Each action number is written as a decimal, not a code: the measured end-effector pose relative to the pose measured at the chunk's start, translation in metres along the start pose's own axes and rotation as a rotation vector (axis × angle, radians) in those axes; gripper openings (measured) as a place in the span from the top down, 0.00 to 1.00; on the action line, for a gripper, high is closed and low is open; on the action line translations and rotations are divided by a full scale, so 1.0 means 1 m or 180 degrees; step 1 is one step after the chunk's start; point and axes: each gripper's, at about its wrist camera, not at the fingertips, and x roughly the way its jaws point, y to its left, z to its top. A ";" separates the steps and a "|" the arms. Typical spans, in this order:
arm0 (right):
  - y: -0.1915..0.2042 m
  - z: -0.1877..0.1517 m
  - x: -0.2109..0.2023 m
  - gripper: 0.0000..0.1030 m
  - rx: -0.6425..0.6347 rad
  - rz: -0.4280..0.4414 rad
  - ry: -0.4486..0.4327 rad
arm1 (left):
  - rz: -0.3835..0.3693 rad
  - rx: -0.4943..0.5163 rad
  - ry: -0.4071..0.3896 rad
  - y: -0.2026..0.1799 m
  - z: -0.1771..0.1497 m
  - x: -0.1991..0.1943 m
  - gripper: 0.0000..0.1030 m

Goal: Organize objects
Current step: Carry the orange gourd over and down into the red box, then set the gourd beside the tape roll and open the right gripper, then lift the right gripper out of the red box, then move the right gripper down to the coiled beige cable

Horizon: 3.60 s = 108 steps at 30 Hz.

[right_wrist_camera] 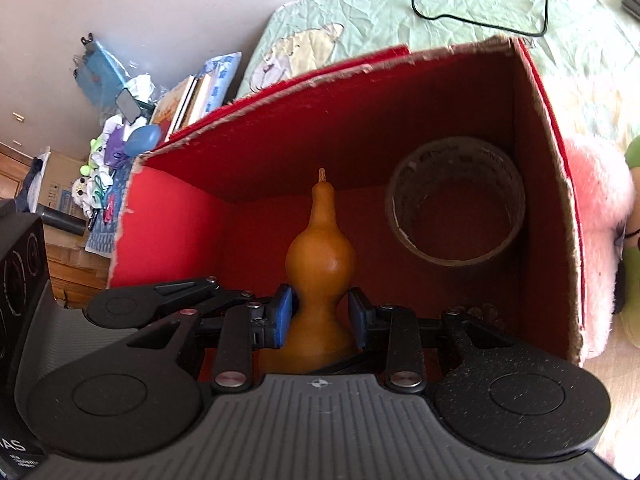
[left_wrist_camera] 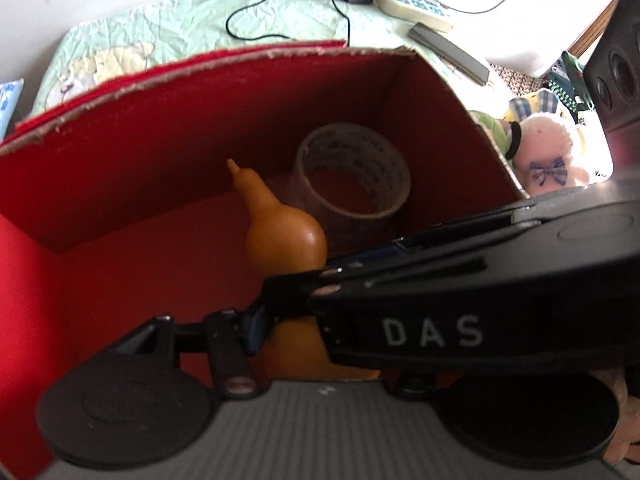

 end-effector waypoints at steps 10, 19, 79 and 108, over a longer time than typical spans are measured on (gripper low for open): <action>-0.002 -0.003 0.010 0.70 -0.0058 -0.0300 0.0014 | 0.0018 -0.0063 0.0067 0.005 -0.002 0.004 0.46; -0.007 -0.007 0.005 0.71 -0.0043 -0.0338 -0.0169 | 0.0051 -0.0055 -0.0017 0.005 -0.004 0.001 0.45; 0.019 -0.093 -0.104 0.66 -0.0339 -0.0077 -0.0888 | 0.1812 -0.0489 -0.0646 -0.075 -0.084 -0.108 0.32; -0.004 -0.133 -0.084 0.58 -0.0137 0.0057 -0.0478 | 0.1938 -0.0725 -0.0244 -0.093 -0.130 -0.068 0.28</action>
